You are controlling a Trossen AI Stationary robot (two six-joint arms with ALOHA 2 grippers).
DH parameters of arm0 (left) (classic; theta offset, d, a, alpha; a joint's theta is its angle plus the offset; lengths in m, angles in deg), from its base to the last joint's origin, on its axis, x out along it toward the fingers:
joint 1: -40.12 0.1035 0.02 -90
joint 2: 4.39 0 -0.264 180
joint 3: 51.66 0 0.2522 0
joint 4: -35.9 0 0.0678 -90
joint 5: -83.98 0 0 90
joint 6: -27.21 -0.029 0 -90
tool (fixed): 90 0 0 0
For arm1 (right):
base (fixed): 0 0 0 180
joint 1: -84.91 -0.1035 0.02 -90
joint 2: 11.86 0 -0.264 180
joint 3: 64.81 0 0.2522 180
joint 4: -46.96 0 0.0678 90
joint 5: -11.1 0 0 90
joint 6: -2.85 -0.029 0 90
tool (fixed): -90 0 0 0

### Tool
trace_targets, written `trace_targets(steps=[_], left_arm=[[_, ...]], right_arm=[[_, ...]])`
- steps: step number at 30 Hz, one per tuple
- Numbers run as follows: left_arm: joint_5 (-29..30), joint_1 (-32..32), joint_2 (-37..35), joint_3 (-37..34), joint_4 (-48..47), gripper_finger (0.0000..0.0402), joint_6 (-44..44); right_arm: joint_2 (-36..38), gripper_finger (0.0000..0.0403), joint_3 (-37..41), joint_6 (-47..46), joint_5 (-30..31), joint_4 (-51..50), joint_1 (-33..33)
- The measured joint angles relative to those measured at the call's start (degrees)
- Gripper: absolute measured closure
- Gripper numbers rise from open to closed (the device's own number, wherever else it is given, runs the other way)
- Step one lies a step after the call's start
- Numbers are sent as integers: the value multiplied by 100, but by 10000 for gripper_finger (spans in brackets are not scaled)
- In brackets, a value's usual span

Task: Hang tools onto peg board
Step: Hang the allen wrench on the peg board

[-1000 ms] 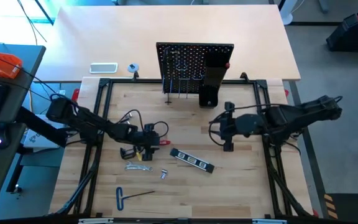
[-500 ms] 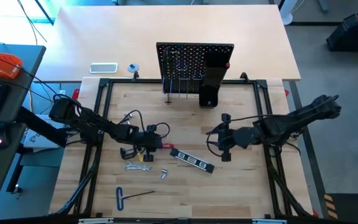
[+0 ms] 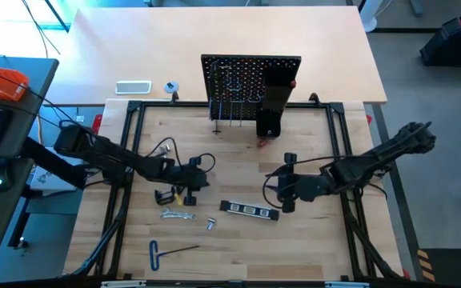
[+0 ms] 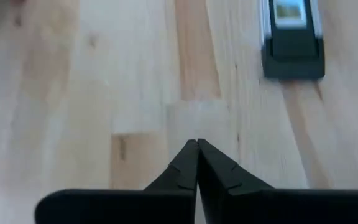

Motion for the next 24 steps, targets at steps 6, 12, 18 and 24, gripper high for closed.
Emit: trace_targets(steps=[6, 12, 18, 24], left_arm=[[47, 31, -367, 2, -202, 400, -51], [136, 31, -434, 2, -282, 400, -150], [145, 31, -434, 2, -237, 401, -210], [27, 31, -434, 2, -242, 399, -210]], right_arm=[[-81, 261, 0, -1082, 900, -934, 12], [-136, 261, -2, -2558, 846, -1866, 144], [-685, 261, -2, -3280, 760, -2061, 252], [-1628, 261, -2, -3256, 437, -1305, 563]])
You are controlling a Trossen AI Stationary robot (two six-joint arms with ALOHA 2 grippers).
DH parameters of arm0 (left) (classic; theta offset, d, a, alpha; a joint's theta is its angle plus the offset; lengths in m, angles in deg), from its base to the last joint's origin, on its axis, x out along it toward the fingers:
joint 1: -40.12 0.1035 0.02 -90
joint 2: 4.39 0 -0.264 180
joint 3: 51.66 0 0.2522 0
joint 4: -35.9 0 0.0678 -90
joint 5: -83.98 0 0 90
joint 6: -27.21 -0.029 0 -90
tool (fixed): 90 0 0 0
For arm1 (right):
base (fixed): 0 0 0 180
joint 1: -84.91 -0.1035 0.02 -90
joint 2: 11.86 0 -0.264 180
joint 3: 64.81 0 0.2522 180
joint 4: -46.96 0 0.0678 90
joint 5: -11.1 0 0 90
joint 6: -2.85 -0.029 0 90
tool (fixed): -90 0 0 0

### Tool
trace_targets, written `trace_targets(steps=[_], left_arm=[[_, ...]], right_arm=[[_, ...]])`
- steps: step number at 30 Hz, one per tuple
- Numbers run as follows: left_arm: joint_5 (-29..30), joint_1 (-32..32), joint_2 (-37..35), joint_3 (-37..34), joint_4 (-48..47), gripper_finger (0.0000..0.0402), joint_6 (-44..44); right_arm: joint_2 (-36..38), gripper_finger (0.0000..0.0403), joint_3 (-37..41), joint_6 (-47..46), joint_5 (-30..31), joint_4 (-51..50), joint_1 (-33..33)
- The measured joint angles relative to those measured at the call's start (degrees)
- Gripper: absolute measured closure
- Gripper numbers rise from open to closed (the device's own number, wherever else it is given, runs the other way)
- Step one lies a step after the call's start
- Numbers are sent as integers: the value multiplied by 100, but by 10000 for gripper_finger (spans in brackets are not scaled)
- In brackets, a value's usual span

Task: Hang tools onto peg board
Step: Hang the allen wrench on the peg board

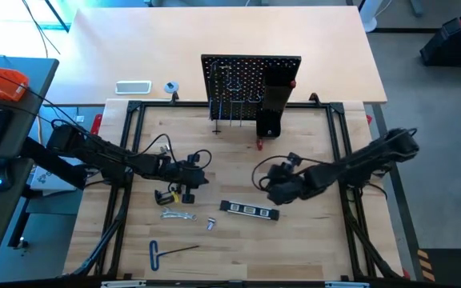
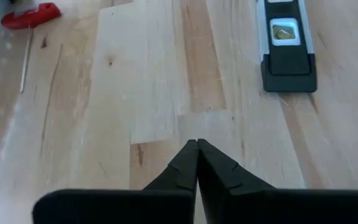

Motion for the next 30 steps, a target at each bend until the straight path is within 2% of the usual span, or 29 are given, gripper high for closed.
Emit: trace_targets(steps=[5, 10, 17, 25, 27, 30], left_arm=[[-17, 0, 0, 0, 8, 379, -1], [95, -2, 0, 4, 133, 341, -45], [373, -1, -4, 4, 277, 291, -21], [491, 0, -4, 4, 320, 271, -142], [559, 2, -4, 4, 402, 267, -255], [561, 63, -4, 7, 527, 260, -357]], right_arm=[[-809, 261, -2, 699, -200, 1459, 257], [-1501, 261, -2, 878, -144, 2299, 686], [-2148, 261, -2, 85, 435, 2435, 1085], [-2250, 261, -4, -909, 1177, 1975, 1012], [-2250, 260, 4, -1003, 1208, 1995, 1016], [-2243, 260, 289, -1021, 1147, 2542, 1080]])
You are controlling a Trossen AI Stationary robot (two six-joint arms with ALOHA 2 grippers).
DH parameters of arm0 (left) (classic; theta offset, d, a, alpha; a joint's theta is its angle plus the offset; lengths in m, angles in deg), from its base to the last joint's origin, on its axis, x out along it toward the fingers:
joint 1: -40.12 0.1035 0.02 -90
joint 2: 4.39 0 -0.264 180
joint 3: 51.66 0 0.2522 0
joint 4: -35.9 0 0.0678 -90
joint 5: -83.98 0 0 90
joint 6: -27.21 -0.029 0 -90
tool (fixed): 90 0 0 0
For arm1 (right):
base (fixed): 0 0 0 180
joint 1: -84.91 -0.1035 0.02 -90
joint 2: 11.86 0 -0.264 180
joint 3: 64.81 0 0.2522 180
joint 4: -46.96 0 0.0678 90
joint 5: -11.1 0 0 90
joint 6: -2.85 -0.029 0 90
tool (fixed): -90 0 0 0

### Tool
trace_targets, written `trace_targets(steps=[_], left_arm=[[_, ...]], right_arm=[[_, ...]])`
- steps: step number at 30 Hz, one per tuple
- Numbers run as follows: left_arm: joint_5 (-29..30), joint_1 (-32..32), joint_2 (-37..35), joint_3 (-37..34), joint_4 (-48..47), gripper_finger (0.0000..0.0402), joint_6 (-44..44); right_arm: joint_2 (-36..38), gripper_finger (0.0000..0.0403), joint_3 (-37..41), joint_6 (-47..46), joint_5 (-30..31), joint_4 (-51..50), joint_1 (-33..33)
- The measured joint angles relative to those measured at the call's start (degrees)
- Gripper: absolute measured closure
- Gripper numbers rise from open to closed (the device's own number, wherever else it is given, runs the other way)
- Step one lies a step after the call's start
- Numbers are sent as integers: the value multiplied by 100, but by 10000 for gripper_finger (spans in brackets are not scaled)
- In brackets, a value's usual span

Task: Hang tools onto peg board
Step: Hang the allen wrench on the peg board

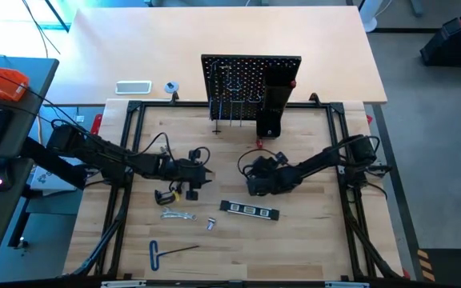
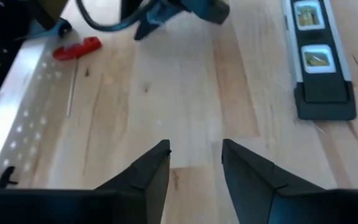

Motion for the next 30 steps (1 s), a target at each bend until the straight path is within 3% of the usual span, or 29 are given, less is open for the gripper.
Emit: trace_targets(steps=[6, 15, 23, 30], left_arm=[[-3, 121, 0, 0, 79, 247, -86], [-55, 238, 0, 0, 81, 232, -117], [-195, 426, 0, 0, 234, 231, -133], [-205, 533, 0, 0, 320, 231, -211]], right_arm=[[22, 260, 935, 65, -73, 2101, 83], [2, 249, 1883, 1079, 41, 4583, 59], [2, 172, 2122, 899, 59, 4785, 414], [2, 163, 2135, 1062, 63, 4863, 764]])
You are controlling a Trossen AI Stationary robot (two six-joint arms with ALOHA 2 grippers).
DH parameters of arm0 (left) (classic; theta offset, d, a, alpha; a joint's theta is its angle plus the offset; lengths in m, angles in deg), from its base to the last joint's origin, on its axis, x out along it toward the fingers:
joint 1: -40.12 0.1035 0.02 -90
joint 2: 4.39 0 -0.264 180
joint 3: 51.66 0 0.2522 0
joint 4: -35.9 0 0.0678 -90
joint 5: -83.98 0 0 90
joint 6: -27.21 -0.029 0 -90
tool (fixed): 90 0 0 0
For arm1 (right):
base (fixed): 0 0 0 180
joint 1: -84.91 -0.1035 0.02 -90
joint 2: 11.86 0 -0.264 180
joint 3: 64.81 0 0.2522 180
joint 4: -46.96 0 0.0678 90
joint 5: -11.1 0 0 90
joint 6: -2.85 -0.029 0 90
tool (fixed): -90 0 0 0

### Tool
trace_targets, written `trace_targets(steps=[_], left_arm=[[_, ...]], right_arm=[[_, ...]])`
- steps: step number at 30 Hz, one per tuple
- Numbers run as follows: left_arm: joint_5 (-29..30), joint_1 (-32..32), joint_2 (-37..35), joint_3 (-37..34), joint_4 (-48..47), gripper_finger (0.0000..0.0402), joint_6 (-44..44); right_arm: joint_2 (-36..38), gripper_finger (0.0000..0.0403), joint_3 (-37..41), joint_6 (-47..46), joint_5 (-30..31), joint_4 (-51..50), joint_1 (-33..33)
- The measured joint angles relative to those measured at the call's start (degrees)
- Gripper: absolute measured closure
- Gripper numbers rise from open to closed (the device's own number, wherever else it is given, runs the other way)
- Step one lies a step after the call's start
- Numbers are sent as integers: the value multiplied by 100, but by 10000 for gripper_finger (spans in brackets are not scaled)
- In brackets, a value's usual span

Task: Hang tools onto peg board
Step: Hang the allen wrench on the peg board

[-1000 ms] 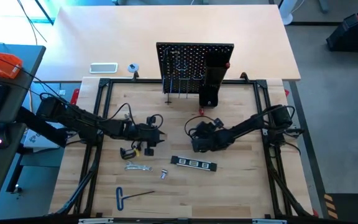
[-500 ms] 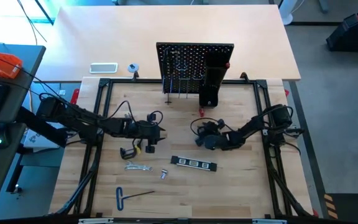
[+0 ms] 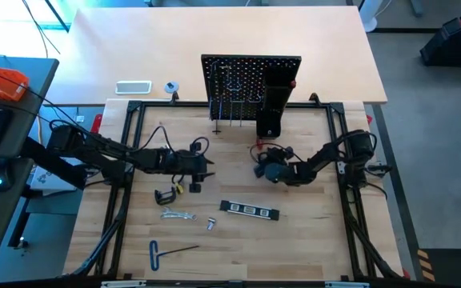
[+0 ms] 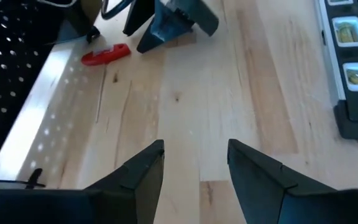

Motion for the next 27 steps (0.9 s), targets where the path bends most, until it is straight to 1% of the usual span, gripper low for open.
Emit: trace_targets(steps=[4, 7, 12, 18, 20, 22, 27], left_arm=[[-1, 71, 0, 0, 119, 231, -70], [-26, 136, 0, 0, 159, 231, -75], [-254, 254, 0, 0, 156, 231, -75], [-299, 278, 135, 0, 183, 231, -75], [-325, 276, 193, 0, 174, 231, -65], [-376, 276, 249, 0, 204, 231, -61], [-411, 276, 363, 0, 194, 231, -21]], right_arm=[[0, 163, -2, 193, -85, 168, 242], [0, 163, -2, 250, -362, 334, 439], [0, 163, -7, 388, -797, 451, 731], [-24, 168, -17, 339, -1070, 462, 956], [-99, 179, -70, 315, -1071, 462, 971], [-202, 198, -150, 276, -1020, 460, 971], [-422, 264, -328, 270, -885, 464, 829]])
